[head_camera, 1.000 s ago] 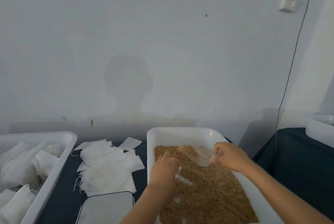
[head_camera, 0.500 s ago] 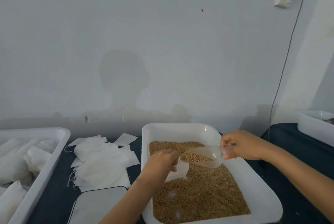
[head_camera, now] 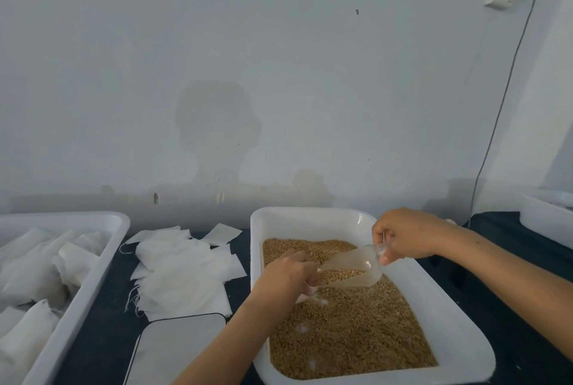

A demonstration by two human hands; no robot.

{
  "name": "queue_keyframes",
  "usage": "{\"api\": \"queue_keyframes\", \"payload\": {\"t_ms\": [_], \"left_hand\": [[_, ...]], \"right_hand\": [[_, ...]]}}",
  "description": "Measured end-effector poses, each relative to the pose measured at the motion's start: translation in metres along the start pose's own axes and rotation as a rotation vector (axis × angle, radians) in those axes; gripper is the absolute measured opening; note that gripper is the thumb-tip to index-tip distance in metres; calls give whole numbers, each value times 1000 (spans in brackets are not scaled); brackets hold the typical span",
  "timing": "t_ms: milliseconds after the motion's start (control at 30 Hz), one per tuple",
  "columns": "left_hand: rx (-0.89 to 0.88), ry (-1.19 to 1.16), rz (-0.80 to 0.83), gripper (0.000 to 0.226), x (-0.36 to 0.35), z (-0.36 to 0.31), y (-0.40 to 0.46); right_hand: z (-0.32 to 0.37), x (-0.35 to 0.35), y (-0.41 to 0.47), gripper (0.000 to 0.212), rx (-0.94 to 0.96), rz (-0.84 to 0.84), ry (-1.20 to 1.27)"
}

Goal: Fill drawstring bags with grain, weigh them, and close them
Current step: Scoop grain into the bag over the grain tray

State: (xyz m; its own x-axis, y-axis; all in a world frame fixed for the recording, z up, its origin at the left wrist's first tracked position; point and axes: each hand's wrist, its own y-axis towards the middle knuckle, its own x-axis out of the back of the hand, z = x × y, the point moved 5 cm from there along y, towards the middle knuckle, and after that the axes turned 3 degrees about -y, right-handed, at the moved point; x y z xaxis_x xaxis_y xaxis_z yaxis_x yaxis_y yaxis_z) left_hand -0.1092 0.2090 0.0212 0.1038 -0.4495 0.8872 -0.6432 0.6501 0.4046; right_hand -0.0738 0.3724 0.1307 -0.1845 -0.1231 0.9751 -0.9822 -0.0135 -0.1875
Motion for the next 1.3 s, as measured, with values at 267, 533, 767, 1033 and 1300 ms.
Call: {"api": "queue_keyframes", "payload": {"t_ms": [267,533,767,1033,1300], "left_hand": [[19,-31,-10,11,1,1,0],[111,-163,-66,11,3,10,1],[311,-277,-124,23,-3,28,0],[270,-121,-172,9,-2,26,-2],[277,-55,-149,14,-4,28,-2]], "right_hand": [[11,18,2,18,7,-150,-181],[13,22,-7,21,17,-295,-260],[-16,2,-14,18,-98,-142,-95],[-6,-80,5,20,-43,19,-79],[36,-100,19,11,111,-67,85]]}}
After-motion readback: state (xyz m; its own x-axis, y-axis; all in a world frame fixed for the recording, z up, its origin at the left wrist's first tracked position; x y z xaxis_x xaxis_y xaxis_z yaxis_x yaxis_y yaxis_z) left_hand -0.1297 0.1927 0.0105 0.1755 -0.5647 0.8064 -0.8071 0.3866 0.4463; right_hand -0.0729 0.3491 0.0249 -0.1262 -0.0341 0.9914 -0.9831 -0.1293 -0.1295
